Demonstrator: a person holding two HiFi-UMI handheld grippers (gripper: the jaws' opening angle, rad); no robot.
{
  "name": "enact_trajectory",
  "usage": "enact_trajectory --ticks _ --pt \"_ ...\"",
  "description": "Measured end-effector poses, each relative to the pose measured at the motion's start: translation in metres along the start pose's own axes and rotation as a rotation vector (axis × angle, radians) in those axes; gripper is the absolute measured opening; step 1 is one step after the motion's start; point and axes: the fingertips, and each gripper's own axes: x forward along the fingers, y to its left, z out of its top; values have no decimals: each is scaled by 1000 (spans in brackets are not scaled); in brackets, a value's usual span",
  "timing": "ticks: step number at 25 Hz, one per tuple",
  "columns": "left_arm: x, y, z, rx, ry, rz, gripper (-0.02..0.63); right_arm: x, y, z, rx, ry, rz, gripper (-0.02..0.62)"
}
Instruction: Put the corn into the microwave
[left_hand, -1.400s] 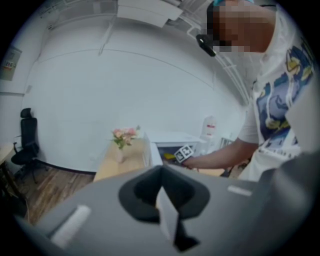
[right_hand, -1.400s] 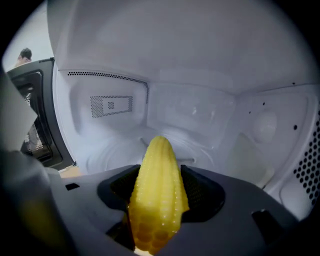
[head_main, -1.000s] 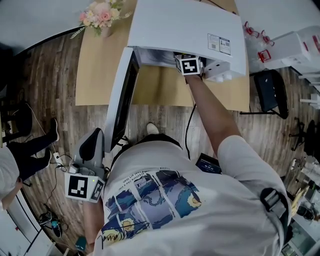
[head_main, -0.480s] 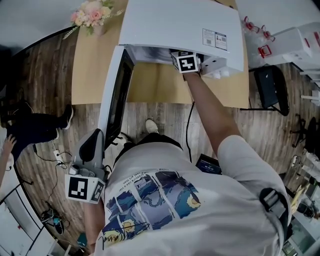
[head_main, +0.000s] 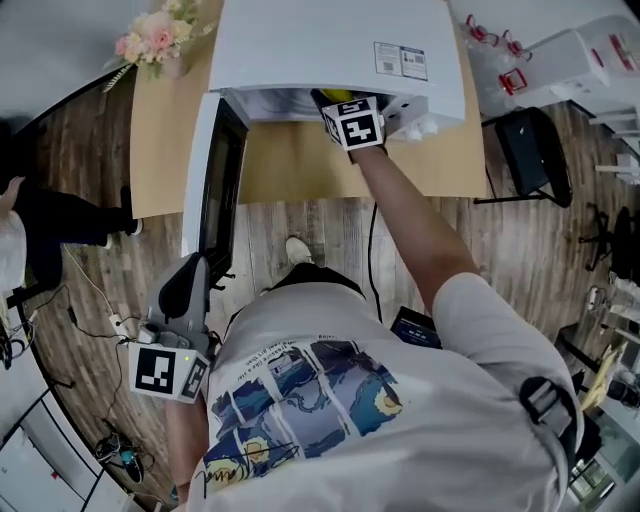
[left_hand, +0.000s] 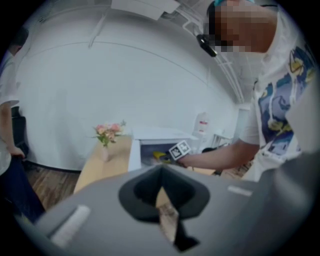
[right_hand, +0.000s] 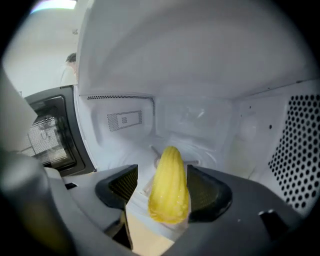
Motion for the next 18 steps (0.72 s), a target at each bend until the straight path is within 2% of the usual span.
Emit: enact_trajectory --ticks 5,13,18 --pt "-6 -8 5 18 -19 -36 9 -29 7 -4 28 -10 -11 268" --pt "-30 -10 -10 15 -31 -85 9 -77 20 -25 60 -1 -49 267" --pt "-44 -12 -13 27 -48 -129 9 -110 42 -37 73 1 -49 267"
